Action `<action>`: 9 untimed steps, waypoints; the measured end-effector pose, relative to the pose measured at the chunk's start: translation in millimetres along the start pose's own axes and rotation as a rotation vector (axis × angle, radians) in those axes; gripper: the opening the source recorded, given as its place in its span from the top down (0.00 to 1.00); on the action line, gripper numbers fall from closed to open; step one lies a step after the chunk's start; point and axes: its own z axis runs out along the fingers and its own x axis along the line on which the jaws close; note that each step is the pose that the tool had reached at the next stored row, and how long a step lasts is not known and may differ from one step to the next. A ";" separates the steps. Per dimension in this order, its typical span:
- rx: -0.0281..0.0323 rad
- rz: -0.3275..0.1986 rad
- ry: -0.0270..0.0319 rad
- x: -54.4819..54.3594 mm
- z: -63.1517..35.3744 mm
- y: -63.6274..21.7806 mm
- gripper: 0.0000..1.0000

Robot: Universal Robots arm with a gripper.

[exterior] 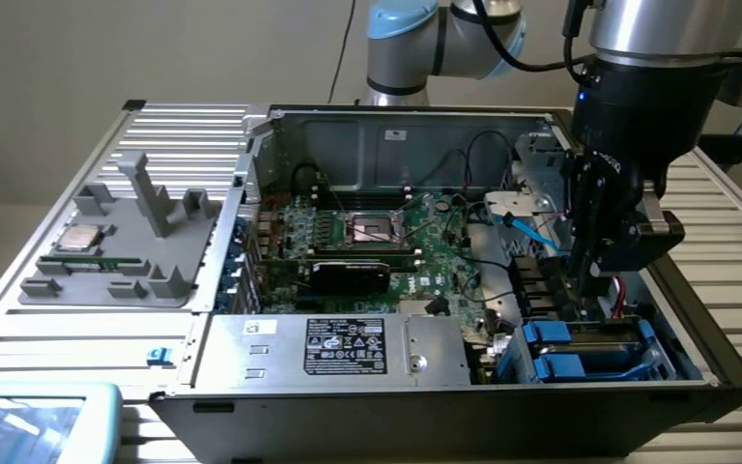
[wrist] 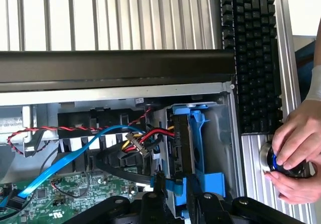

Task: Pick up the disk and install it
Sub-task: 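Insert the second disk wire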

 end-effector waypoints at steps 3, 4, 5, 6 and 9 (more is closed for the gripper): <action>0.0002 0.000 0.0015 -1.1 0.3 -0.1 0.70; 0.0002 0.000 0.0019 -1.6 0.4 -0.1 0.70; 0.0002 0.000 0.0020 -2.1 0.5 -0.2 0.70; 0.0002 0.000 0.0021 -2.7 0.6 -0.2 0.70; 0.0004 0.000 0.0025 -4.7 1.1 -0.3 0.70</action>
